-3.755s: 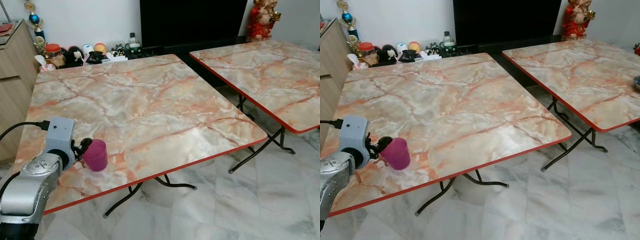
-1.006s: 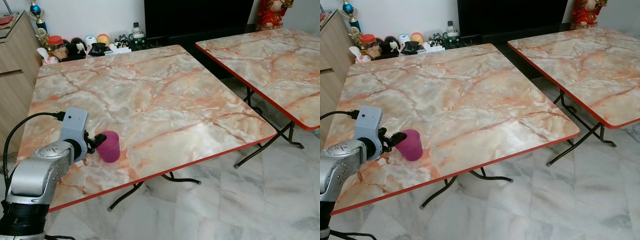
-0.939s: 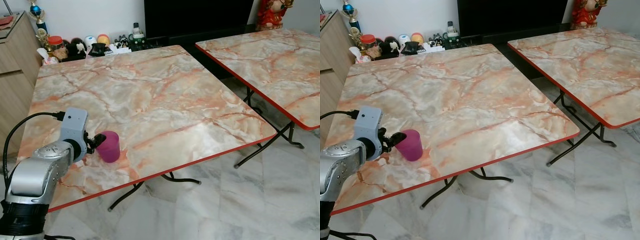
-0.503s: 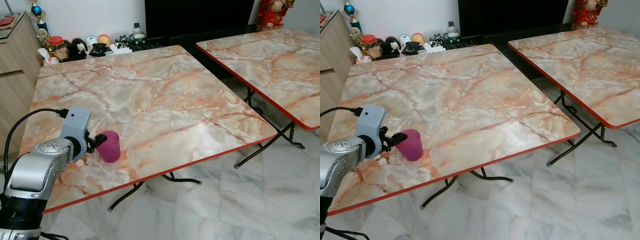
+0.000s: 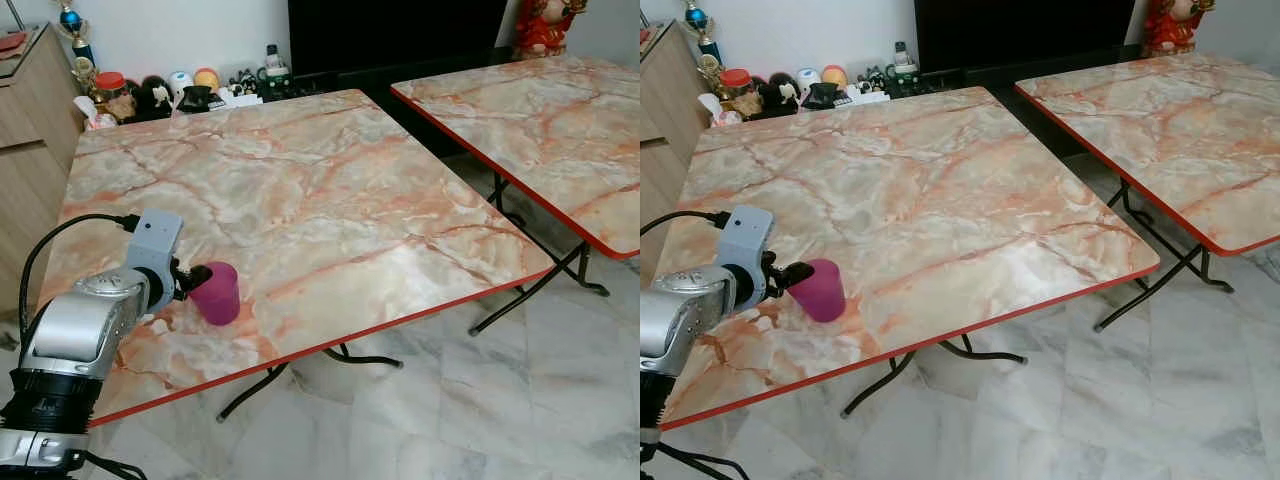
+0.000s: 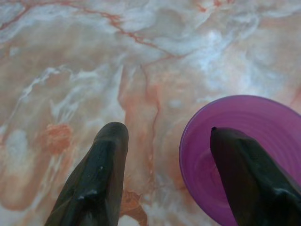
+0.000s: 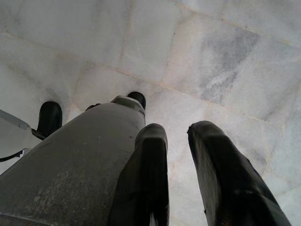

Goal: Setting the table

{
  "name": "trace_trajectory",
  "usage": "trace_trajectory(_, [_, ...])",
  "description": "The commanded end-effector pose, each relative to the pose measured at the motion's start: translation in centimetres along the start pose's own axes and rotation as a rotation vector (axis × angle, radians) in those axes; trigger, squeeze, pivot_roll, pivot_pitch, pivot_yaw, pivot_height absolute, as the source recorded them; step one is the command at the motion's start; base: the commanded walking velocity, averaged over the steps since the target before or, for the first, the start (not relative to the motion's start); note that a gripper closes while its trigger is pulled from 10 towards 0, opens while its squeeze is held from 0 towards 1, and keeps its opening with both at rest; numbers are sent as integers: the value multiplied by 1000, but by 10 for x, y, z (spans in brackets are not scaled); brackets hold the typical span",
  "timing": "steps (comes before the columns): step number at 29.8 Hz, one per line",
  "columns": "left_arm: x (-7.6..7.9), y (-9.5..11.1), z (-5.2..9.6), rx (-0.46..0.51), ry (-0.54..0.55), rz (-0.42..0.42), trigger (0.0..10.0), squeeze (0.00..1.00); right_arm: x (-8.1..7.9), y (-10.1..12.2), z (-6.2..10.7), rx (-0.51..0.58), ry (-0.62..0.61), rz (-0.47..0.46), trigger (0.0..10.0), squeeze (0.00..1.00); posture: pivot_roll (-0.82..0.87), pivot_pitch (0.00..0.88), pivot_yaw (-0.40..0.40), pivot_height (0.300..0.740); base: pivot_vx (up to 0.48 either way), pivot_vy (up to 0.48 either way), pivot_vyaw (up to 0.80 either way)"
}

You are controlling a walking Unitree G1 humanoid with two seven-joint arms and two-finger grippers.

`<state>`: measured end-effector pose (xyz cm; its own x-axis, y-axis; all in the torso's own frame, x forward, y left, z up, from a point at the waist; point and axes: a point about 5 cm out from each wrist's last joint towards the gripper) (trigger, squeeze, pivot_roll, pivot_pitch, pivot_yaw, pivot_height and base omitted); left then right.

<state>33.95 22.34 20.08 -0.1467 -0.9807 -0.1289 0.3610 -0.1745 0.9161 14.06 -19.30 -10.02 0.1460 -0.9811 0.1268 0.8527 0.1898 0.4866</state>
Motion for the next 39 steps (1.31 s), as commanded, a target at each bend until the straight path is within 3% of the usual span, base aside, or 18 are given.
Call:
trace_trajectory(1, [-2, 1, 0, 4, 1, -8, 10000, 0, -2, -4, 1, -15, 5, -10, 10000, 0, 120, 106, 40, 740, 0, 0, 0])
trace_trajectory(9, [-1, -1, 0, -6, -13, -12, 10000, 0, -2, -4, 1, -14, 5, -11, 10000, 0, 120, 108, 37, 740, 0, 0, 0])
trace_trajectory(10, [0, -2, -1, -8, -17, -13, 8902, 0, -2, -4, 1, -14, 5, -11, 10000, 0, 120, 108, 37, 740, 0, 0, 0])
trace_trajectory(11, [0, -2, -1, -9, -20, -15, 6549, 0, -2, -4, 1, -14, 5, -11, 10000, 0, 120, 108, 37, 740, 0, 0, 0])
trace_trajectory(12, [0, -2, -1, -9, -20, -15, 6549, 0, -2, -4, 1, -14, 5, -11, 10000, 0, 120, 108, 37, 740, 0, 0, 0])
trace_trajectory(13, [0, -2, -1, -9, -20, -16, 4235, 0, -2, -4, 1, -14, 5, -10, 10000, 0, 119, 109, 36, 740, 0, 0, 0])
trace_trajectory(14, [0, -2, -1, -10, -20, -16, 3412, 0, -2, -4, 1, -14, 5, -10, 10000, 0, 118, 110, 35, 740, 0, 0, 0])
trace_trajectory(15, [0, -2, -1, -10, -24, -19, 1373, 0, -2, -4, 1, -14, 5, -10, 10000, 0, 118, 110, 35, 740, 0, 0, 0])
trace_trajectory(16, [-1, -2, -1, -11, -26, -22, 1059, 0, -2, -4, 1, -14, 5, -10, 10000, 0, 116, 110, 35, 740, 0, 0, 0])
trace_trajectory(20, [-3, -2, 0, -15, -26, -28, 1373, 0, -2, -4, 1, -15, 6, -10, 10000, 0, 119, 112, 36, 740, 0, 0, 0])
trace_trajectory(24, [-2, -5, 0, -25, -36, -30, 2549, 0, -1, -4, 1, -15, 6, -10, 10000, 0, 117, 113, 35, 740, 0, 0, 0])
trace_trajectory(26, [1, -6, 0, -35, -56, -31, 6392, 0, -1, -4, 1, -15, 6, -10, 10000, 0, 118, 113, 34, 740, 0, 0, 0])
trace_trajectory(28, [3, -7, 0, -39, -70, -36, 7098, 0, -1, -4, 1, -15, 7, -8, 10000, 0, 118, 113, 34, 740, 0, 0, 0])
trace_trajectory(29, [3, -8, 0, -42, -72, -36, 8588, 0, -1, -4, 1, -15, 7, -11, 10000, 0, 118, 113, 35, 740, 0, 0, 0])
trace_trajectory(35, [3, -9, 0, -47, -68, -38, 9137, 0, -1, -4, 1, -15, 4, -13, 10000, 0, 115, 112, 35, 740, 0, 0, 0])
trace_trajectory(37, [1, -8, 0, -40, -60, -39, 2314, 0, -1, -4, 1, -16, 4, -11, 10000, 0, 115, 112, 35, 740, 0, 0, 0])
trace_trajectory(38, [0, -8, 0, -38, -58, -39, 2314, 0, -1, -4, 1, -16, 4, -10, 10000, 0, 115, 112, 35, 740, 0, 0, 0])
trace_trajectory(39, [0, -7, 0, -35, -55, -40, 0, 0, -1, -4, 1, -16, 4, -10, 10000, 0, 115, 112, 35, 740, 0, 0, 0])
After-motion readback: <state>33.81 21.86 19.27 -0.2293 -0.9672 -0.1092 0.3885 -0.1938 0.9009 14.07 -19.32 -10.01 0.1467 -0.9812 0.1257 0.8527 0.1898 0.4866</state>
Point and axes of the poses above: a point about 5 cm out from each wrist's last joint towards the gripper, its own z axis pointing back from the gripper into the wrist, its own y axis along the axis of the wrist's last joint, x = y × z, and after that the axes turned 3 degrees about z, right-handed
